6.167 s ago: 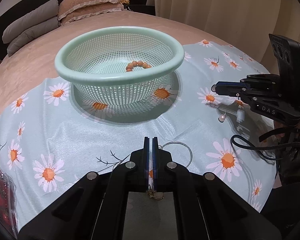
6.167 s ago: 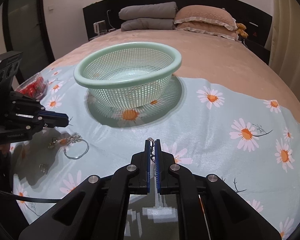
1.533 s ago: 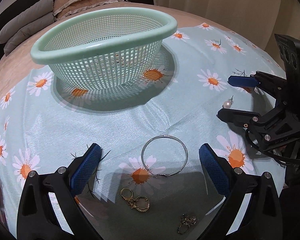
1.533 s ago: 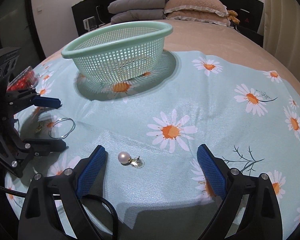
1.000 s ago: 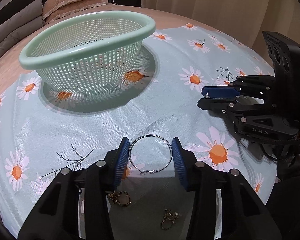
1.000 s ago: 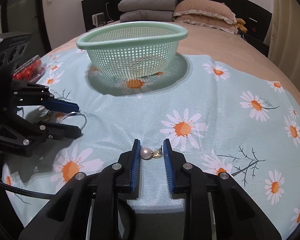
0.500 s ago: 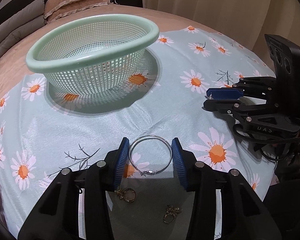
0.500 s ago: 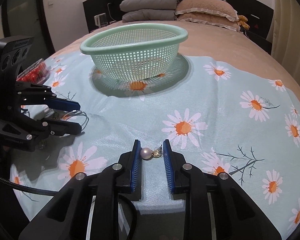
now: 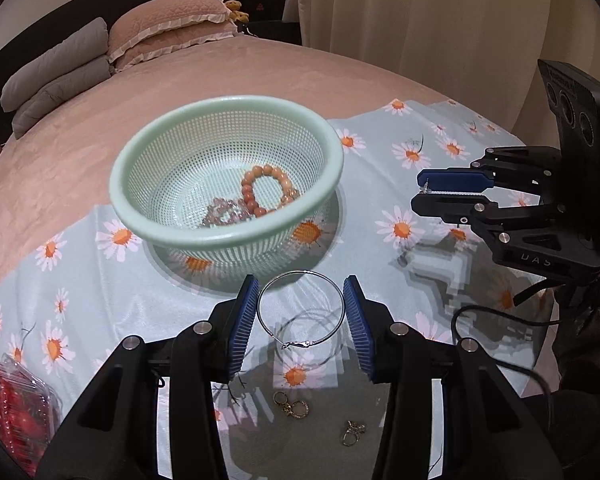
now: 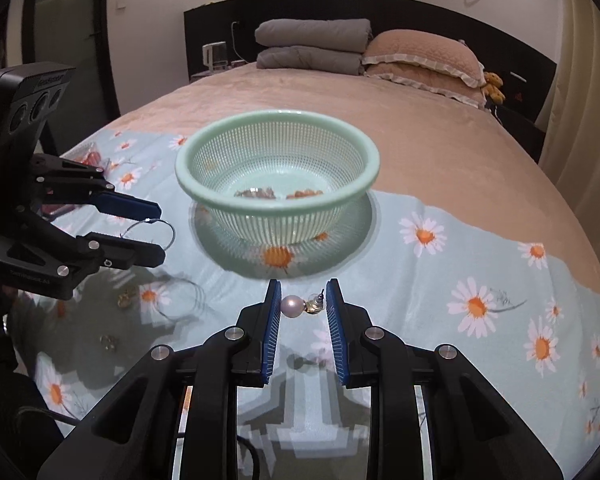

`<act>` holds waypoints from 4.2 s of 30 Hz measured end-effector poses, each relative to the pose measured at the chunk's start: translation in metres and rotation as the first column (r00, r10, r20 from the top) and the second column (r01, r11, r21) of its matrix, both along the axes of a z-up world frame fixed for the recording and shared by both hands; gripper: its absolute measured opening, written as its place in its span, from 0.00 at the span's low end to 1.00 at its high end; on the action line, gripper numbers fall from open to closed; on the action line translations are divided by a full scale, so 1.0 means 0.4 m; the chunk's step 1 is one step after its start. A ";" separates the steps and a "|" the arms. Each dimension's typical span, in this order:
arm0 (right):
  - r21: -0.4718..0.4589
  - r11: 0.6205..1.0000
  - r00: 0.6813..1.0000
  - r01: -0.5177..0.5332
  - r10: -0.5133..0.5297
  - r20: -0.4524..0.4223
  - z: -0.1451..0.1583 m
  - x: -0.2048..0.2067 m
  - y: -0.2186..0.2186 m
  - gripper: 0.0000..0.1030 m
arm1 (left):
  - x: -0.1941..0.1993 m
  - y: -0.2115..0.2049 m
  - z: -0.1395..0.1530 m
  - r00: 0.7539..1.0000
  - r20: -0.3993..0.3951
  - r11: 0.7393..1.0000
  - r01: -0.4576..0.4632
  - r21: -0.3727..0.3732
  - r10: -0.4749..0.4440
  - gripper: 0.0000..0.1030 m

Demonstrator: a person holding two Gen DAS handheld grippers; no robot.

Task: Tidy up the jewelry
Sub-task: 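Grasp the silver bangle with the left tool while the right tool grasps the pearl earring, then open both tools over the green colander to drop bangle and earring, then grasp a gold keychain charm with the left tool while the right tool grasps a crystal charm, then carry both charms over the green colander and open both tools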

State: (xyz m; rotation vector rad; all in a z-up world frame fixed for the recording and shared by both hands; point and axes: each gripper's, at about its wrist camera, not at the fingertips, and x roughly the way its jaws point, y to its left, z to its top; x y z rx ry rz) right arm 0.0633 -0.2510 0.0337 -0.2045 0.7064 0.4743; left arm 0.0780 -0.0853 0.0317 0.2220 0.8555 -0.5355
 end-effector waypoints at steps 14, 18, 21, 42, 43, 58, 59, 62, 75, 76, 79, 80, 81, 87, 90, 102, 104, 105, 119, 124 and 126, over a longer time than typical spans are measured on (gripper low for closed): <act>0.007 1.000 0.999 -0.020 0.020 0.025 0.122 0.096 0.064 0.21 | 0.083 0.037 0.117 0.996 0.056 0.998 -0.065 -0.017 0.066 0.44; -0.012 1.000 1.000 -0.018 0.018 0.021 0.121 0.114 0.080 0.21 | 0.114 0.038 0.104 0.997 0.040 0.997 -0.071 -0.019 0.072 0.44; -0.018 0.999 0.999 -0.026 0.027 0.019 0.114 0.122 0.086 0.21 | 0.134 0.040 0.087 0.997 0.025 0.997 -0.073 -0.004 0.073 0.44; 0.039 0.995 0.992 0.097 -0.100 0.077 0.072 0.162 0.034 0.84 | 0.155 0.157 0.069 0.971 0.040 0.971 -0.238 0.001 0.238 0.94; 0.035 0.995 0.992 0.096 -0.098 0.076 0.070 0.158 0.033 0.84 | 0.151 0.161 0.065 0.971 0.036 0.972 -0.235 0.001 0.235 0.94; 0.002 0.995 0.994 -0.095 0.095 0.054 -0.002 -0.002 0.086 0.84 | 0.073 0.182 -0.037 0.973 -0.061 0.974 -0.221 0.043 0.223 0.94; -0.003 0.993 0.992 -0.114 0.114 0.045 -0.012 -0.012 0.092 0.84 | 0.069 0.187 -0.044 0.971 -0.068 0.973 -0.227 0.042 0.230 0.94; -0.030 0.984 0.984 -0.174 0.175 0.029 -0.043 -0.044 0.114 0.84 | 0.056 0.192 -0.060 0.969 -0.082 0.972 -0.231 0.040 0.234 0.94; 0.122 0.895 0.898 -0.429 0.437 -0.046 -0.155 -0.142 0.190 0.59 | -0.006 0.196 -0.105 0.969 -0.109 0.973 -0.226 -0.040 0.220 0.94; 0.125 0.889 0.892 -0.440 0.449 -0.058 -0.161 -0.144 0.197 0.53 | -0.011 0.191 -0.105 0.972 -0.108 0.975 -0.216 -0.046 0.210 0.94; 0.123 0.870 0.869 -0.477 0.488 -0.086 -0.173 -0.157 0.216 0.37 | -0.020 0.162 -0.125 0.977 -0.126 0.984 -0.175 -0.019 0.171 0.94; 0.119 0.867 0.865 -0.483 0.494 -0.086 -0.174 -0.161 0.220 0.34 | -0.022 0.154 -0.133 0.977 -0.132 0.986 -0.167 -0.009 0.165 0.93; 0.117 0.866 0.863 -0.486 0.497 -0.090 -0.175 -0.160 0.225 0.34 | -0.027 0.146 -0.139 0.978 -0.136 0.987 -0.159 -0.009 0.157 0.92; 0.100 0.849 0.841 -0.518 0.527 -0.121 -0.191 -0.168 0.239 0.10 | -0.038 0.101 -0.169 0.983 -0.157 0.995 -0.092 0.036 0.097 0.69; 0.118 0.849 0.838 -0.515 0.527 -0.138 -0.192 -0.165 0.234 0.08 | -0.052 0.078 -0.181 0.989 -0.125 0.994 -0.067 0.085 0.078 0.64; 0.101 0.847 0.836 -0.521 0.531 -0.138 -0.177 -0.189 0.191 0.08 | -0.075 0.068 -0.171 0.991 -0.131 0.999 -0.003 0.042 0.009 0.16; 0.099 0.848 0.837 -0.522 0.531 -0.133 -0.168 -0.193 0.179 0.08 | -0.075 0.074 -0.165 0.991 -0.134 1.000 -0.007 0.029 0.011 0.16; 0.094 0.850 0.841 -0.518 0.526 -0.128 -0.164 -0.194 0.173 0.08 | -0.074 0.077 -0.164 0.991 -0.135 1.000 -0.009 0.024 0.012 0.16; 0.110 0.890 0.889 -0.442 0.451 -0.079 -0.096 -0.187 0.057 0.08 | -0.084 0.111 -0.105 0.994 -0.108 1.000 -0.014 -0.018 0.012 0.15; 0.052 0.910 0.909 -0.412 0.414 -0.044 -0.029 -0.175 0.018 0.08 | -0.067 0.122 -0.071 0.995 -0.096 0.998 -0.023 -0.057 0.017 0.15; 0.027 0.918 0.918 -0.395 0.396 -0.023 0.005 -0.166 0.003 0.08 | -0.055 0.124 -0.051 0.996 -0.087 0.997 -0.028 -0.074 0.022 0.15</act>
